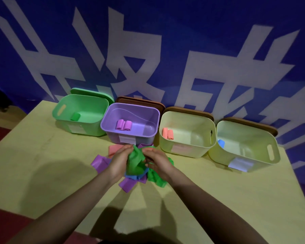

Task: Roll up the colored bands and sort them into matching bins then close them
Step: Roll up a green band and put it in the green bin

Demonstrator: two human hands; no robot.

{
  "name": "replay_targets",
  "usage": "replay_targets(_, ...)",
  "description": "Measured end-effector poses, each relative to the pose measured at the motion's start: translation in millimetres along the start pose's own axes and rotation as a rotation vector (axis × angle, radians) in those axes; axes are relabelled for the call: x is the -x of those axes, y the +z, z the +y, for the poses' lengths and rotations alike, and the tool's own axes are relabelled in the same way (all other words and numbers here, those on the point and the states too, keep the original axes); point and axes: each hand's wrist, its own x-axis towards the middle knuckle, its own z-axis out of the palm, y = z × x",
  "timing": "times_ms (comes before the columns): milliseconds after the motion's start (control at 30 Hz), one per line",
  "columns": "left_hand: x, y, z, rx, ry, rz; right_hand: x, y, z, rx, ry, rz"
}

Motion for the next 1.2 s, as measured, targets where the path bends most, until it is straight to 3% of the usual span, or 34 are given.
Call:
replay_targets(200, 49, 45, 8, 0.034, 0.099, -0.017, 10, -19, -13, -0.262, 0.065, -0.078)
replay_targets(333, 68, 38, -8, 0.011, 0.070, 0.009, 14, -19, -10, -0.339, 0.037, -0.062)
replay_targets(467, 79, 15, -10, -0.122, 0.063, 0.014, 22, -4, -20, -0.208, -0.145, 0.062)
replay_targets(567, 76, -4, -2, -0.194, 0.094, 0.028, 33, 23, -34, -0.117, -0.306, -0.016)
replay_targets(667, 65, -20, 21, -0.080, 0.125, 0.069, 35, 54, -42, -0.049, -0.409, -0.100)
replay_targets(833, 52, -56, 54, 0.025, 0.147, 0.057, 25, 111, -52, 0.029, -0.513, -0.104)
replay_targets(1000, 56, -102, 87, 0.074, 0.285, 0.017, 15, 161, -53, 0.128, -0.585, -0.100)
replay_targets(1200, 60, -146, 122, 0.060, 0.403, 0.032, 1, 202, -49, 0.356, -0.655, 0.003)
